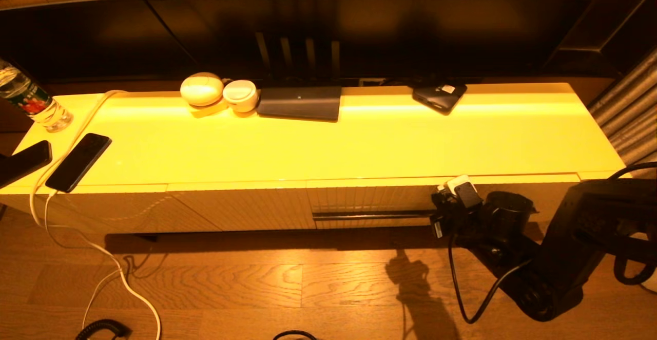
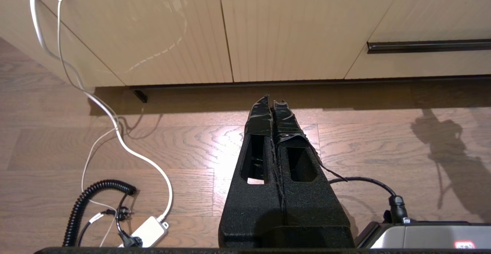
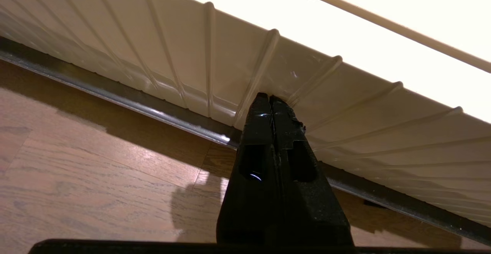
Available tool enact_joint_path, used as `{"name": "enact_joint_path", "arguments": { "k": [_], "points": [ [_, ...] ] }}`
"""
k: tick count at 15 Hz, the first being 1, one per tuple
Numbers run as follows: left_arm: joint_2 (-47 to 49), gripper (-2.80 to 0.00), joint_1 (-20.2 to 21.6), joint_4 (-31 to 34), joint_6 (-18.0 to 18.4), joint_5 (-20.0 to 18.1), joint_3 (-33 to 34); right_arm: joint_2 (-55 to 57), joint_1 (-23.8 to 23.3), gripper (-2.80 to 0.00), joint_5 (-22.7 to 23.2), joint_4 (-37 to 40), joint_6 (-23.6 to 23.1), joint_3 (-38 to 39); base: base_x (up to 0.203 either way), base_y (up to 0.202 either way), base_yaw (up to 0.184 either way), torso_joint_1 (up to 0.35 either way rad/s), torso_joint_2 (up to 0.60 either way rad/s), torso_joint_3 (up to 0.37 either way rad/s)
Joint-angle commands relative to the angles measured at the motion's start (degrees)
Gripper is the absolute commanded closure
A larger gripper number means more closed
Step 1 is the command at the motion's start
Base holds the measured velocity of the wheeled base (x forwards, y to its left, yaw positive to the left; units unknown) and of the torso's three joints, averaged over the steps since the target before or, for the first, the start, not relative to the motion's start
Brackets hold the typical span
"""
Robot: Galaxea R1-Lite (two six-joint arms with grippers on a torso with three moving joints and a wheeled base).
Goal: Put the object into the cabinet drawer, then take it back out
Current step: Close the drawer, then open the drawer
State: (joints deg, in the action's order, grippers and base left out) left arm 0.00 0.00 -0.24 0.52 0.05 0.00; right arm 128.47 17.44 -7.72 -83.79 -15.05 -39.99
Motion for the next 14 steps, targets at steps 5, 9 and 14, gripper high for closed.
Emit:
{"name": "enact_joint_path", "arguments": {
  "k": [5,9,14],
  "points": [
    [0.08,0.00,0.00,-0.02,0.00,0.04,0.10,-16.66,0.11,0.00,-0.26,7.89,0.08,8.00,0.000,0.000,0.000,0.000,0.00,0.000],
    [0.00,0.00,0.00,-0.02,0.00,0.04,0.09,-35.96,0.65,0.00,-0.75,22.84,1.08,15.70,0.000,0.000,0.000,0.000,0.00,0.000],
    [0.00,0.00,0.00,-0.02,0.00,0.04,0.09,-63.69,-3.30,0.00,-1.50,58.54,5.07,20.47,0.000,0.000,0.000,0.000,0.00,0.000]
  ]
}}
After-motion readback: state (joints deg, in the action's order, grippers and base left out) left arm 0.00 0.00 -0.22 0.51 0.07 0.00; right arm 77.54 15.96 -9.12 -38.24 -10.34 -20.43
